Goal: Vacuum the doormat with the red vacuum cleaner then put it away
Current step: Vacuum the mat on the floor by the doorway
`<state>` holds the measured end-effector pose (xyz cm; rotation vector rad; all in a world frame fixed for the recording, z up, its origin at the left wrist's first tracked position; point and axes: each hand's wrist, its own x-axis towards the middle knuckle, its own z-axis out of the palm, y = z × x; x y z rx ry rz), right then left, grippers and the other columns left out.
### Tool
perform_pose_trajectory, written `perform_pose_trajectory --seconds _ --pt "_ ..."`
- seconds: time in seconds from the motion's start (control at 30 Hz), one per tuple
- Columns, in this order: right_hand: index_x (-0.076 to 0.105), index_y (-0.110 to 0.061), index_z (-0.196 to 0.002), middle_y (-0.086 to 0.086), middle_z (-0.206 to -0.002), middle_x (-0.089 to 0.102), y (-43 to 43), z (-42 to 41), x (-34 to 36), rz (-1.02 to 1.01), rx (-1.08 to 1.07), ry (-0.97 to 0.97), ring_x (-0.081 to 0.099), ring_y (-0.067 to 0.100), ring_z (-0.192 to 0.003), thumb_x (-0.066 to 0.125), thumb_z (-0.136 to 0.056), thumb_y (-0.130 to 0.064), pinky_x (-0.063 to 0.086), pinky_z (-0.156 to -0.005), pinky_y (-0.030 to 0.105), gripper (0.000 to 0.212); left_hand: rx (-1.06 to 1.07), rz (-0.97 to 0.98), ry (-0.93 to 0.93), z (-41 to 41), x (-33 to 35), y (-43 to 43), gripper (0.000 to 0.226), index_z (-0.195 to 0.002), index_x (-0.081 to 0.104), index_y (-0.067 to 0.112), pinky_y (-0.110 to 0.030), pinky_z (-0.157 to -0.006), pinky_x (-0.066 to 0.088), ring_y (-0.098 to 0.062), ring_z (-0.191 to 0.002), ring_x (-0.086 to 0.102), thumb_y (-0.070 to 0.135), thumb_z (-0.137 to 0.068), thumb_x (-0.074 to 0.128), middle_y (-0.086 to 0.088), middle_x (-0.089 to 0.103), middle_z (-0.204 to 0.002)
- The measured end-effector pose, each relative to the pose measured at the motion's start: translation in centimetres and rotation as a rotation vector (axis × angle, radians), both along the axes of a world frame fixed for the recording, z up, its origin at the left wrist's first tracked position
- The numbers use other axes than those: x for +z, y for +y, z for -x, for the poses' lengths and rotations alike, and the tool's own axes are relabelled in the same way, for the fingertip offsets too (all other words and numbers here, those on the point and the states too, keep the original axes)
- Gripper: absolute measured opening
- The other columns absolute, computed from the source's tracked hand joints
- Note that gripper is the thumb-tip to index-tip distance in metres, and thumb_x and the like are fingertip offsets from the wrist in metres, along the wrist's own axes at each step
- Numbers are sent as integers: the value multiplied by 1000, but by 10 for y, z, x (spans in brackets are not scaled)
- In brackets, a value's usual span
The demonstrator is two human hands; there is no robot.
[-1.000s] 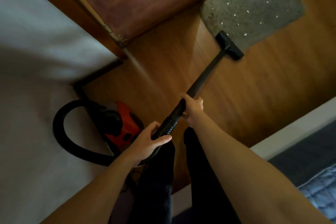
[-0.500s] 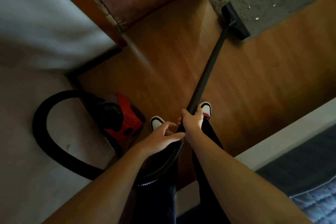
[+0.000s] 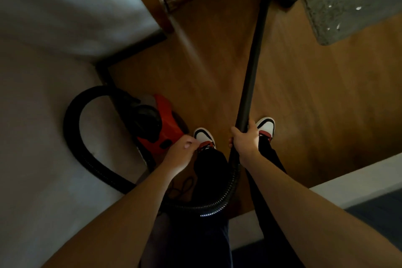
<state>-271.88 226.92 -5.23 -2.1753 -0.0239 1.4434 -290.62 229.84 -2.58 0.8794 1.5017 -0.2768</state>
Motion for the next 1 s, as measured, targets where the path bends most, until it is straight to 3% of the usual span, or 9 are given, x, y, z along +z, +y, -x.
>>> perform_pose_trajectory --seconds 0.33,0.47,0.63,0.83,1.0 --pt "54 -15 -129 7 -72 56 -21 12 -23 -7 72 -61 54 16 -47 67 -93 -9 49 -45 30 39 -24 -75 183 55 -49 -32 30 -126 55 17 -41 -93 48 -23 -107 57 35 -103 47 -1 56 -119" --pt "54 -14 -120 11 -71 55 -32 14 -42 -41 81 -56 54 18 -47 67 -94 -9 49 -47 31 30 -17 -187 271 75 -75 -50 29 -123 56 13 -38 -82 49 -30 -100 60 29 -99 49 -7 56 -106" --pt "53 -14 -124 9 -71 55 -37 25 -65 -122 43 -8 54 20 -51 65 -95 -5 50 -51 34 33 -72 -310 327 82 -107 -75 52 -148 39 14 -44 -107 41 -26 -131 42 31 -100 50 -6 38 -149" --pt "55 -15 -114 4 -66 54 -51 28 -90 -147 67 -23 53 16 -46 63 -94 -2 48 -47 30 25 -10 -457 372 70 -144 -99 62 -152 34 23 -49 -115 33 -26 -144 30 44 -97 54 -1 28 -160" --pt "53 -12 -118 6 -69 56 -66 30 -115 -134 98 -59 55 16 -48 63 -92 -3 51 -49 30 29 -183 -391 396 70 -176 -132 66 -157 21 26 -51 -117 29 -26 -151 15 43 -99 48 -3 9 -167"
